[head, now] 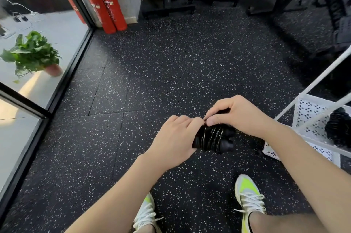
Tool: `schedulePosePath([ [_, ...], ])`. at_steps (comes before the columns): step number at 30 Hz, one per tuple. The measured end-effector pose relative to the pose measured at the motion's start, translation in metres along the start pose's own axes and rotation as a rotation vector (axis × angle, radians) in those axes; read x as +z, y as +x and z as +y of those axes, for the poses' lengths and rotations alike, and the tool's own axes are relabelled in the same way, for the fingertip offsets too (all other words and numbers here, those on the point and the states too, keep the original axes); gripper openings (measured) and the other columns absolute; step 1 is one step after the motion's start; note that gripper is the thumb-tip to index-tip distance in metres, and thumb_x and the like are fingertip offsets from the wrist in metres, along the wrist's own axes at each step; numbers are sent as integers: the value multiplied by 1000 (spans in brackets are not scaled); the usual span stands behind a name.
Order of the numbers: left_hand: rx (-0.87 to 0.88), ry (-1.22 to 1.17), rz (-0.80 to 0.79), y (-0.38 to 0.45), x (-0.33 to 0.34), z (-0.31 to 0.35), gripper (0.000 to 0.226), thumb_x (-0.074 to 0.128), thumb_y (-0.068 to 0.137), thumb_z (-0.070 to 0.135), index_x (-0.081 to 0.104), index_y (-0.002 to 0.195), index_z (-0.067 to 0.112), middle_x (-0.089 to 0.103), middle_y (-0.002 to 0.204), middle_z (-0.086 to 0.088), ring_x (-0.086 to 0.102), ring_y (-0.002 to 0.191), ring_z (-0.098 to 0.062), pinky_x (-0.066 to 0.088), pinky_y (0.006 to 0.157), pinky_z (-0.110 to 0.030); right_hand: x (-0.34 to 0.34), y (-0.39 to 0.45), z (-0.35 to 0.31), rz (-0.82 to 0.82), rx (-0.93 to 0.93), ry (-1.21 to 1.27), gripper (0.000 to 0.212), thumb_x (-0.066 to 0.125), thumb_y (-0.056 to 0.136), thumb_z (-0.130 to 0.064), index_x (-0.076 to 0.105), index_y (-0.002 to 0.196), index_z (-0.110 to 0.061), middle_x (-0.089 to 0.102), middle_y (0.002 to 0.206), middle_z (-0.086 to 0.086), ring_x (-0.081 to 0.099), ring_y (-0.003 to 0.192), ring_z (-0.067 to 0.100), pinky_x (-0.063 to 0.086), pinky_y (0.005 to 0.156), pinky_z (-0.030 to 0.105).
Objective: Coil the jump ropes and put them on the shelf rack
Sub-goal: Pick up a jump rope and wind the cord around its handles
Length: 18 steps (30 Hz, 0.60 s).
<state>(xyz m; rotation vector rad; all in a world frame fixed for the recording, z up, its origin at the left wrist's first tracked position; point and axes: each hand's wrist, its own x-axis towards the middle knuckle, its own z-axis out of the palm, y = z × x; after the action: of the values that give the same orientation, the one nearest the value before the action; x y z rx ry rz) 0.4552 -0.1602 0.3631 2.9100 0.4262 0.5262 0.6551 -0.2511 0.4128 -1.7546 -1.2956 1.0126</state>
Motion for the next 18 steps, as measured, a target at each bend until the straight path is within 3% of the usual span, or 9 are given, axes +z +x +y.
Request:
schedulePosePath([
  [3, 4, -14, -4, -2, 0, -2, 35, 67, 80, 26, 52, 111, 20, 69, 93, 6, 63, 89, -21, 49, 80, -39, -3, 1, 5, -19, 31, 78, 5, 83, 80, -20, 83, 83, -24, 78, 86, 0, 74, 87, 19, 56, 86, 33],
  [8, -21, -18, 11, -1, -4, 0, 51, 79, 73, 21, 48, 113, 23, 70, 97, 6, 63, 91, -20, 39, 83, -32, -6, 2, 6, -14, -31, 209, 15, 84, 70, -22, 82, 82, -14, 78, 83, 5, 72, 77, 12, 55, 72, 20],
  [18, -49, -56, 74, -5, -11, -3, 41, 75, 74, 21, 56, 111, 21, 70, 98, 6, 61, 92, -18, 38, 82, -32, -2, 7, 24, -30, -16, 365, 13, 79, 75, -23, 82, 84, -14, 77, 87, 10, 69, 80, 16, 54, 73, 22],
])
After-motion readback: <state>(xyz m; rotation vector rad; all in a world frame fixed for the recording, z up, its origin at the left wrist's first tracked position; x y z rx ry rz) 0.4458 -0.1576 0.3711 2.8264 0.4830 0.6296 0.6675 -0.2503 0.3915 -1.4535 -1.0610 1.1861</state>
